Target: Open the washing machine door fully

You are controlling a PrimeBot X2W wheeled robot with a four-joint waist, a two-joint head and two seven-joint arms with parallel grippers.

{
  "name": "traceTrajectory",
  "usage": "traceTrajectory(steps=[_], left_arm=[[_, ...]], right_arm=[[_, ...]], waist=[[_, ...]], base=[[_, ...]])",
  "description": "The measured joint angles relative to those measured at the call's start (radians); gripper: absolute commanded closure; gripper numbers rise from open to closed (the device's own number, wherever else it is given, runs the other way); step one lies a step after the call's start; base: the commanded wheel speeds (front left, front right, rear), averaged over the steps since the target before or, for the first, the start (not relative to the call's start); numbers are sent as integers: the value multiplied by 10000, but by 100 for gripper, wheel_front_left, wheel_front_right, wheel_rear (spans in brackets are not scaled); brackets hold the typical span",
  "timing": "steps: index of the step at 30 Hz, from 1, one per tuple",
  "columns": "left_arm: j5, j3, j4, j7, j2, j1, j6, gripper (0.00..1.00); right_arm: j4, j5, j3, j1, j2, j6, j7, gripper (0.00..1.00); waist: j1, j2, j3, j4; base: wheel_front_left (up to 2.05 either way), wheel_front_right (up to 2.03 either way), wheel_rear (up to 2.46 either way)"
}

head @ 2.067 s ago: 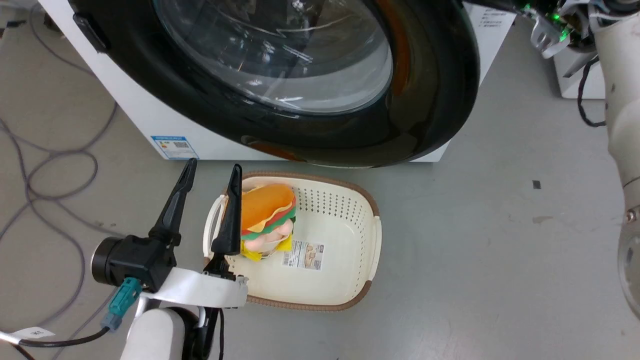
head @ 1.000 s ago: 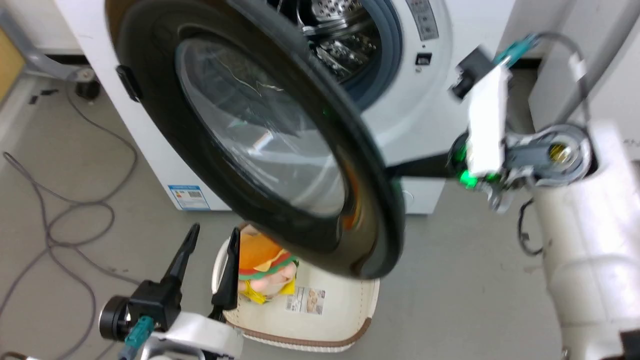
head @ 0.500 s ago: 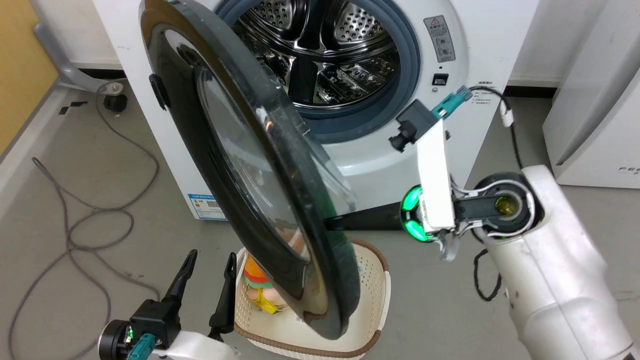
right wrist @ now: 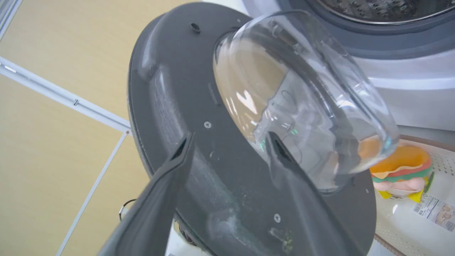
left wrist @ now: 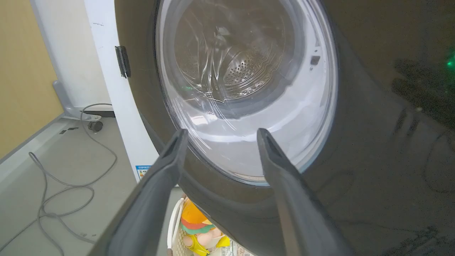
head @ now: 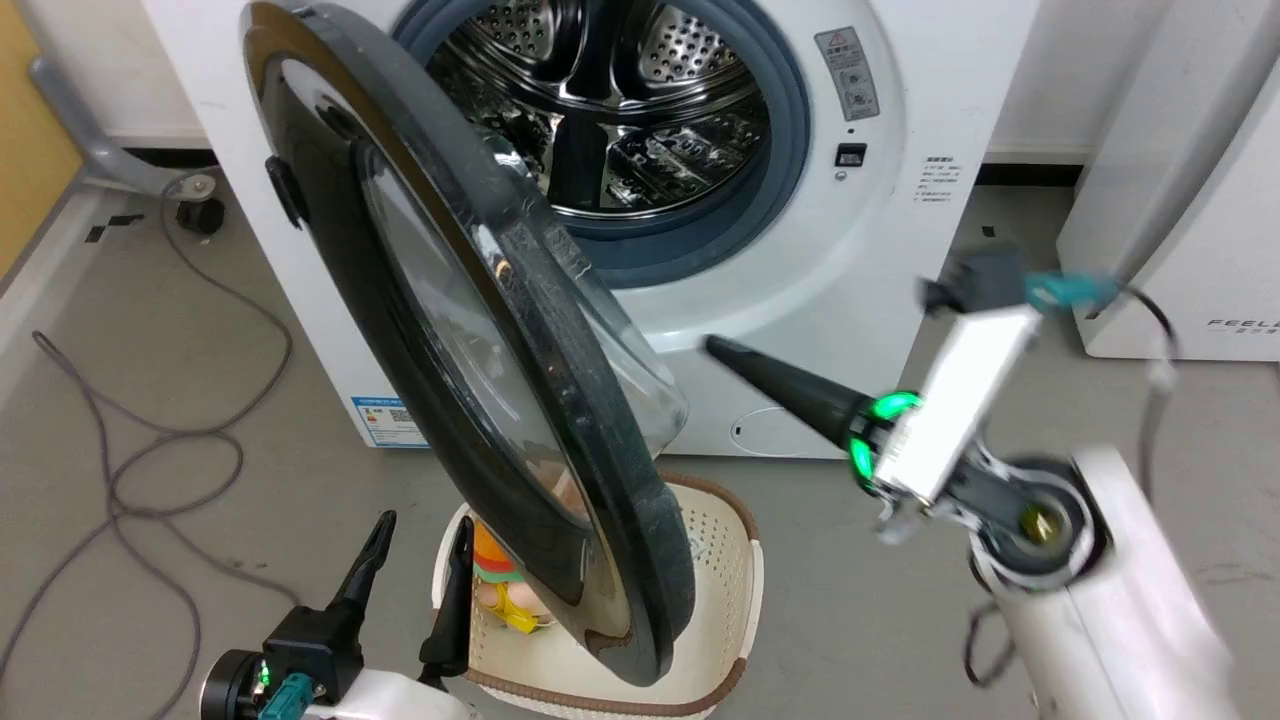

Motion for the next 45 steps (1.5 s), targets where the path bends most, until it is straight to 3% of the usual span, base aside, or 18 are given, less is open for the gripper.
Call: traceTrajectory(steps=[9, 17, 24, 33, 34, 35, 37, 45], left_arm=[[-2, 128, 73, 0, -23, 12, 4, 0], [-2, 336, 61, 0, 10, 12, 27, 0], [0, 531, 61, 0, 48, 11, 31, 0], [35, 602, 67, 0, 50, 11, 92, 0], [35, 608, 65, 0, 50, 11, 109, 18], [63, 621, 59, 0, 50, 11, 123, 77], [105, 623, 38, 0, 50, 11, 136, 100], [213, 562, -157, 0, 84, 11, 138, 100]], right_arm=[[-660, -1802, -1739, 3412, -75, 0, -3921, 0], [-715, -5892, -2847, 5324, -105, 0, -6763, 0], [-1689, -9193, -3275, 5505, -36, 0, -8067, 0], [-2834, -11877, -2077, 5643, 10, 4, -8441, 0], [-2840, -11896, -2029, 5742, 13, 4, -8439, 0], [-2803, -11879, -2040, 6016, 13, 4, -8479, 0], [-2754, -11773, -2067, 6125, 13, 4, -8535, 0], [-2523, -11476, -2180, 6245, 13, 4, -8606, 0]], waist=[[0, 0, -9, -342], [0, 0, 25, -663], [0, 0, 70, -802], [1, 0, 104, -735], [0, 0, 103, -714], [0, 0, 90, -656], [1, 0, 70, -639], [0, 0, -52, -684]], base=[[0, 0, 0], [0, 0, 0], [0, 0, 0], [0, 0, 0], [0, 0, 0], [0, 0, 0], [0, 0, 0], [0, 0, 0]])
